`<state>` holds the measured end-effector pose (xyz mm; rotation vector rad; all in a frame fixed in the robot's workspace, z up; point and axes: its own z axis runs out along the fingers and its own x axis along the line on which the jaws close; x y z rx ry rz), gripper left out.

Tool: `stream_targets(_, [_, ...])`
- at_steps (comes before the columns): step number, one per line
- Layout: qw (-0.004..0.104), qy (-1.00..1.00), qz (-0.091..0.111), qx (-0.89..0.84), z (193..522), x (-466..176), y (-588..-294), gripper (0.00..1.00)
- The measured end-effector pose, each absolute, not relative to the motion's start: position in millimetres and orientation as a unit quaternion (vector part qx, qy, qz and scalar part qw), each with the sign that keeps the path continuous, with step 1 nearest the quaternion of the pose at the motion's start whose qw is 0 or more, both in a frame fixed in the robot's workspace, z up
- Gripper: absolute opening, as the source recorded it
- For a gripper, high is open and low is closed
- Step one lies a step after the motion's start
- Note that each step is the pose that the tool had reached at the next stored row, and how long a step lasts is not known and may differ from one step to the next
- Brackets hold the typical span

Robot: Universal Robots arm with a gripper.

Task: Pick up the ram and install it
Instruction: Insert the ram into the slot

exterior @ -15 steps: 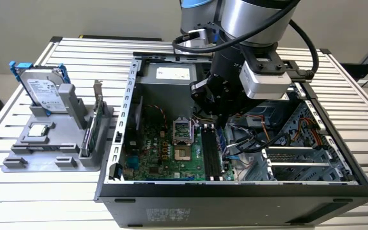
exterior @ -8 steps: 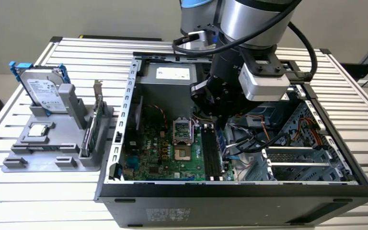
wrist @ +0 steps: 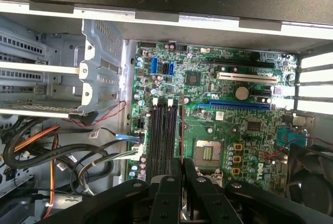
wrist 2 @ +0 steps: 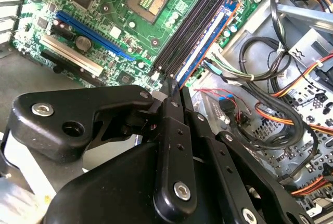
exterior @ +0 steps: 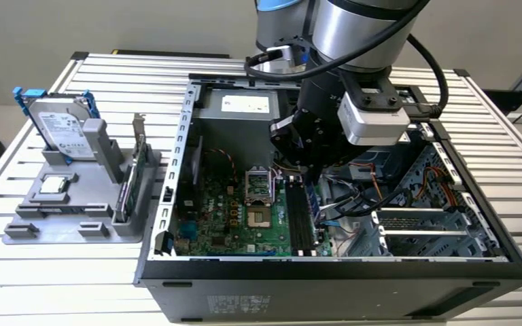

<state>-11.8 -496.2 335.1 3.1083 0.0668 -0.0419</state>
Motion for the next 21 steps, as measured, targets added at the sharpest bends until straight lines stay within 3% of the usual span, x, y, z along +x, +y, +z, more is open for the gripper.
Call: stream_targets(21, [0.016, 0.000, -0.015, 1.000, 328.0, -11.7, -496.3, 0.00])
